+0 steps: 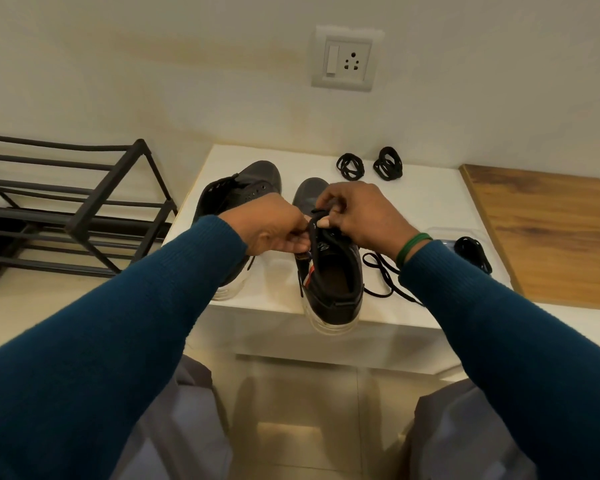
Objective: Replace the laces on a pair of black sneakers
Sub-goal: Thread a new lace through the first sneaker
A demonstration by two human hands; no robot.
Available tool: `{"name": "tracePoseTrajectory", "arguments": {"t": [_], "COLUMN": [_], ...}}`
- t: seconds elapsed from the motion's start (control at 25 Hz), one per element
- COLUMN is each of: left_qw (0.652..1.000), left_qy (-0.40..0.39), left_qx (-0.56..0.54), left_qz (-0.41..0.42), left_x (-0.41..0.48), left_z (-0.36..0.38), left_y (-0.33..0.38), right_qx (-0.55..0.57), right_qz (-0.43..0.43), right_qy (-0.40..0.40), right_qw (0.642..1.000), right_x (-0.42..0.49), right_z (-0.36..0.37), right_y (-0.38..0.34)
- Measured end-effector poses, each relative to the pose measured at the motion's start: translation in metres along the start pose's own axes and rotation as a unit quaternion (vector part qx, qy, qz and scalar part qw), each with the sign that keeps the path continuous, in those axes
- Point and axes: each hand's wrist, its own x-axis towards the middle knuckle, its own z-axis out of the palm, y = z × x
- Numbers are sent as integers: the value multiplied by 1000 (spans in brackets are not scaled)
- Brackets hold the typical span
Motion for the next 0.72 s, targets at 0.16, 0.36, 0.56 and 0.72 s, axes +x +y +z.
{"name": "tracePoseTrajectory", "arguments": {"t": [0.16, 0.36, 0.56, 0.72], "left_qw": [984, 936, 875, 833], "left_qy": [84, 178, 138, 94], "left_qx": [-127, -132, 370, -468], "left_qz": [90, 273, 282, 280], "left_x": [-3, -6, 0, -7], "left_z": [5, -30, -12, -41], "left_y": [12, 26, 12, 37], "right_qx": [48, 6, -14, 4], "right_qz": [-14, -29, -45, -45], "right_qy": [-52, -63, -58, -67], "right_qw": [997, 998, 997, 997], "right_x": [0, 0, 0, -1], "right_z": [-4, -5, -7, -8], "right_y": [5, 4, 4, 7]}}
